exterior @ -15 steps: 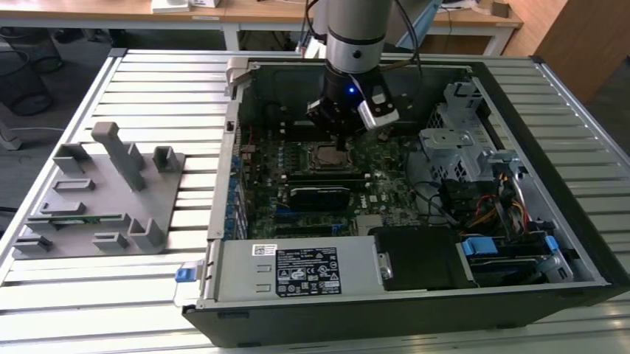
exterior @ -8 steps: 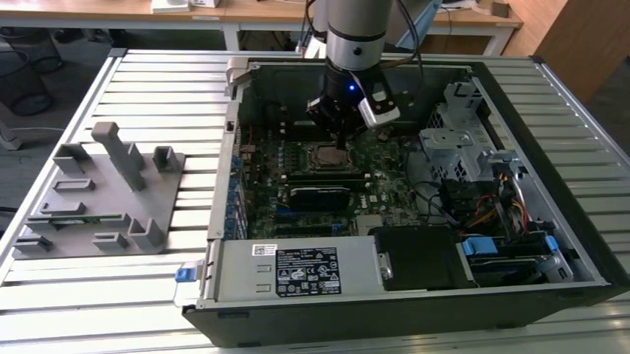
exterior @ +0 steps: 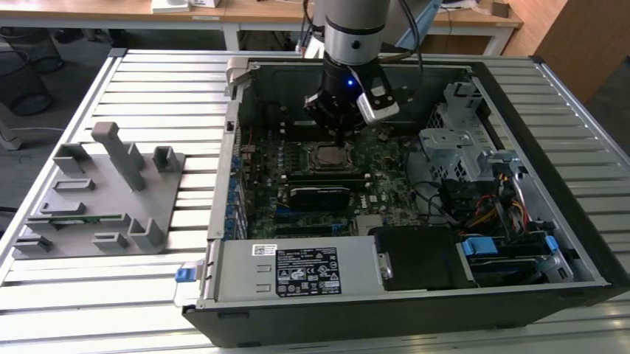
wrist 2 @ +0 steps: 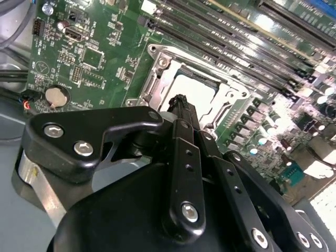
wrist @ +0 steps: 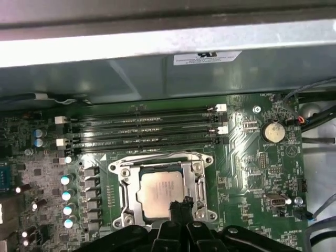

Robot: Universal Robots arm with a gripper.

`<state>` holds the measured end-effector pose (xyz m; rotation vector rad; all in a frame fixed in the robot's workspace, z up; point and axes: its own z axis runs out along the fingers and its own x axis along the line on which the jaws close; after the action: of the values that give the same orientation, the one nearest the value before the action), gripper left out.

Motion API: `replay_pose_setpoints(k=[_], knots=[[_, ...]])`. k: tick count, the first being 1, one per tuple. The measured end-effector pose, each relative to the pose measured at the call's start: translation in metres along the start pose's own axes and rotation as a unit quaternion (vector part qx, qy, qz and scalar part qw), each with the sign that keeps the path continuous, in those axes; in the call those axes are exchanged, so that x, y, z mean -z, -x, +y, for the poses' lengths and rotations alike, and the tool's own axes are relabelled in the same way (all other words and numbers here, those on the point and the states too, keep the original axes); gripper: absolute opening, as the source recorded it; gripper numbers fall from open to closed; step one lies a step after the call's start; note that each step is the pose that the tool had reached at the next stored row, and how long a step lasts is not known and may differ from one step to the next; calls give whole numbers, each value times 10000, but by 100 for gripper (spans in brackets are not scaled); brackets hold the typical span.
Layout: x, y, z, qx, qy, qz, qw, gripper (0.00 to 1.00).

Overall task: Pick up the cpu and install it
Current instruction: 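Install the second cpu locking lever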

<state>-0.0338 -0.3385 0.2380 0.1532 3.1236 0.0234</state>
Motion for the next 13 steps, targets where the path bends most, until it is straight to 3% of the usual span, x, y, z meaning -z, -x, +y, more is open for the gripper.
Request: replay_pose_setpoints(k=[6,13], knots=[[2,-25,-83,0,-1,1,10000,11],[3,-32,-237,1,0,0,10000,11]])
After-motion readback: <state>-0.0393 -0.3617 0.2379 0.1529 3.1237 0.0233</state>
